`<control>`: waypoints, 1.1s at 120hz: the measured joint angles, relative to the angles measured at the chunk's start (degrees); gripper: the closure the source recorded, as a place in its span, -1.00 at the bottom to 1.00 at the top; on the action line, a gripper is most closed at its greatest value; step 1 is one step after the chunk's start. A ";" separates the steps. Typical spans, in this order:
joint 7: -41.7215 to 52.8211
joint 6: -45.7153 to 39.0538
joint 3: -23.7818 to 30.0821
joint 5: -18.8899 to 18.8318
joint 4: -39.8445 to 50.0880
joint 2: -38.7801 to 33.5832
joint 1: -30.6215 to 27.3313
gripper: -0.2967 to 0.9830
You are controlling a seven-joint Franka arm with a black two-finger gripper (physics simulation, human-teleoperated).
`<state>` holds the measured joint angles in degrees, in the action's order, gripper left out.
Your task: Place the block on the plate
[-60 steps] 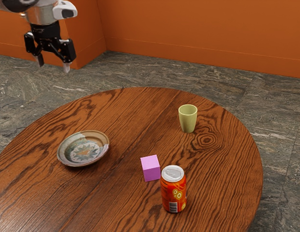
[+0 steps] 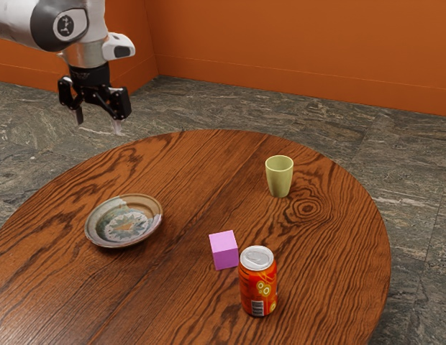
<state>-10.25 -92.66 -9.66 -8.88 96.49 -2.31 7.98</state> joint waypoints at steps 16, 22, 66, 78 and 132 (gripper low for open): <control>-4.33 -5.83 0.00 1.84 3.77 2.89 2.80 -0.54; -6.36 -7.80 -0.01 2.98 4.19 4.64 3.78 -0.54; -24.08 -23.21 -1.88 9.46 15.57 9.95 14.78 -0.54; -27.97 -26.95 -1.98 10.33 15.61 13.23 15.43 -0.54; -39.98 -37.00 -2.02 10.92 14.70 21.62 19.07 -0.54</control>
<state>-50.23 -129.66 -11.69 2.04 111.19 19.32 27.05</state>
